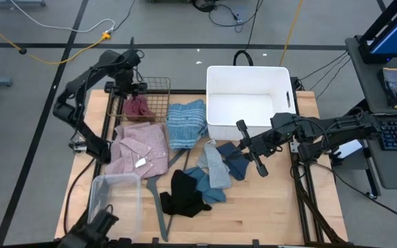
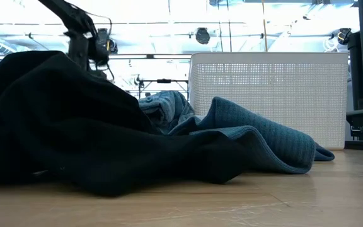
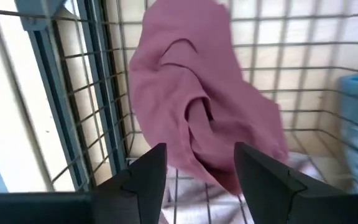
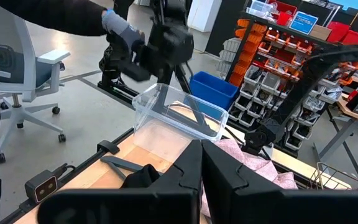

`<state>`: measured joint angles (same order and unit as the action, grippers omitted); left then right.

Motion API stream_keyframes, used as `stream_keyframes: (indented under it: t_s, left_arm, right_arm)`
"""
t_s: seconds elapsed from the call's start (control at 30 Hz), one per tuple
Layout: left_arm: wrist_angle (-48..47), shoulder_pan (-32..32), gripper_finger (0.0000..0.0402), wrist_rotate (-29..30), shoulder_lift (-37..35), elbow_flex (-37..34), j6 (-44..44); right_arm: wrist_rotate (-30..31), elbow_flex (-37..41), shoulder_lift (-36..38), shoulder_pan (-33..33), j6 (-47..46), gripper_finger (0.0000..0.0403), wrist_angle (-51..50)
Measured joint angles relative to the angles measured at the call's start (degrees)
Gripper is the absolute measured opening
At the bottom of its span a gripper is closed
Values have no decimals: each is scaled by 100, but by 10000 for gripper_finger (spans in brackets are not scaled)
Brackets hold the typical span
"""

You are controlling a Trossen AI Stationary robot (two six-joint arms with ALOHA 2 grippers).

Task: Pick & Place Cloths
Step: Put the black undergarment into the gold wire basket

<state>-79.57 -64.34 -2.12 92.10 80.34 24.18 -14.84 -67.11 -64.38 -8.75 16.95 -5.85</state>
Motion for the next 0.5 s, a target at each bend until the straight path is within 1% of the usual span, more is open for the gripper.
stream_keyframes:
  t_s: [0.13,0.23,0.37,0.5]
  left_arm:
    - [6,131,163,-56,-617,2,11]
    - [13,396,140,-76,-1085,2,48]
    - [98,935,104,-138,-1640,2,185]
    - [402,1680,64,-365,-2084,2,255]
  right_arm:
    - [-1,0,0,0,0,1,2]
    - [-18,0,0,1,0,1,2]
    - [-21,0,0,1,0,1,1]
    - [-21,0,0,0,0,1,1]
